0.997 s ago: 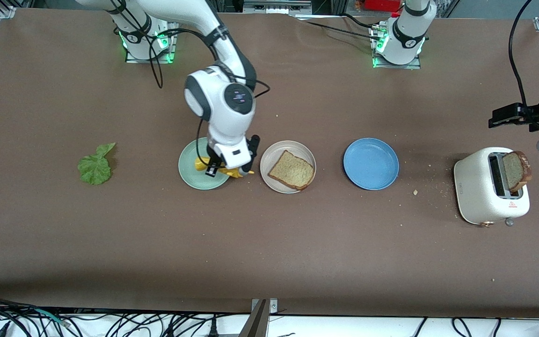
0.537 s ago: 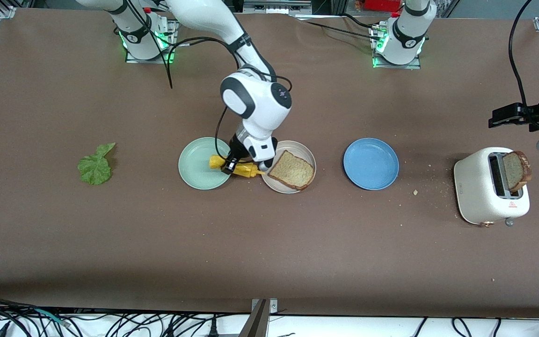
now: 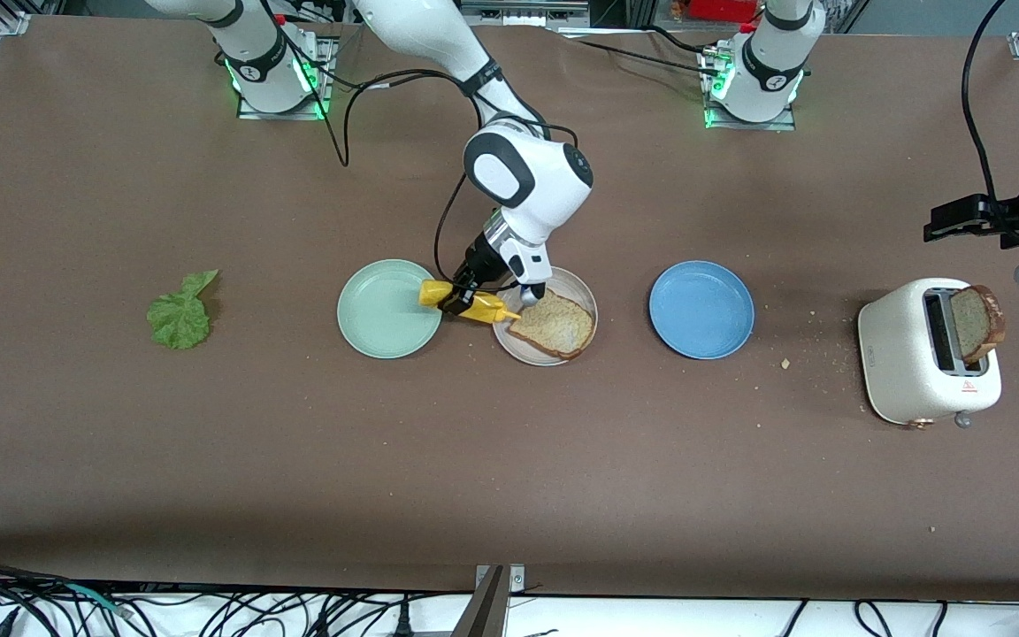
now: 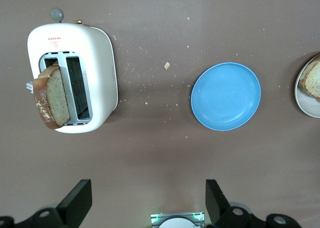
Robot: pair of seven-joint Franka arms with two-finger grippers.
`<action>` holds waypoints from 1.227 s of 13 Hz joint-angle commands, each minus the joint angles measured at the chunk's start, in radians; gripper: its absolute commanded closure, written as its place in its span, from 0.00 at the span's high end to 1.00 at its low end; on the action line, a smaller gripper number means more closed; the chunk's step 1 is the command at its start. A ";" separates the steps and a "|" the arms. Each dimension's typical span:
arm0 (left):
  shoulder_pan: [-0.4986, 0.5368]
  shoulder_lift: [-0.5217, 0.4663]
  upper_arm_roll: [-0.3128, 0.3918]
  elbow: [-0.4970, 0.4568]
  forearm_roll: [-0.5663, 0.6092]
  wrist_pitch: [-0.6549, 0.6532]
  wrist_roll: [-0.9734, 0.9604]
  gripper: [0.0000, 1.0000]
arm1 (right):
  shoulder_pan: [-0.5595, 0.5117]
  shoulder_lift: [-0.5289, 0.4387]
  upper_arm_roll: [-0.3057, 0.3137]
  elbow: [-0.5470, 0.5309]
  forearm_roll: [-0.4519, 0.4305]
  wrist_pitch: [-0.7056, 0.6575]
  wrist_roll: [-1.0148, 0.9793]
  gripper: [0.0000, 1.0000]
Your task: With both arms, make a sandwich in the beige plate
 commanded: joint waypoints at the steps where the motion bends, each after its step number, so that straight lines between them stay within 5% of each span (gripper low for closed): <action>1: -0.001 -0.020 -0.003 -0.013 0.038 -0.009 -0.003 1.00 | 0.018 0.035 -0.017 0.044 -0.026 -0.031 0.030 0.00; 6: -0.001 -0.020 -0.003 -0.013 0.038 -0.014 -0.003 1.00 | -0.019 -0.011 -0.041 0.053 0.020 -0.031 -0.071 0.00; 16: -0.001 -0.020 -0.003 -0.013 0.038 -0.014 -0.003 1.00 | -0.433 -0.295 -0.066 -0.034 0.636 -0.008 -0.716 0.00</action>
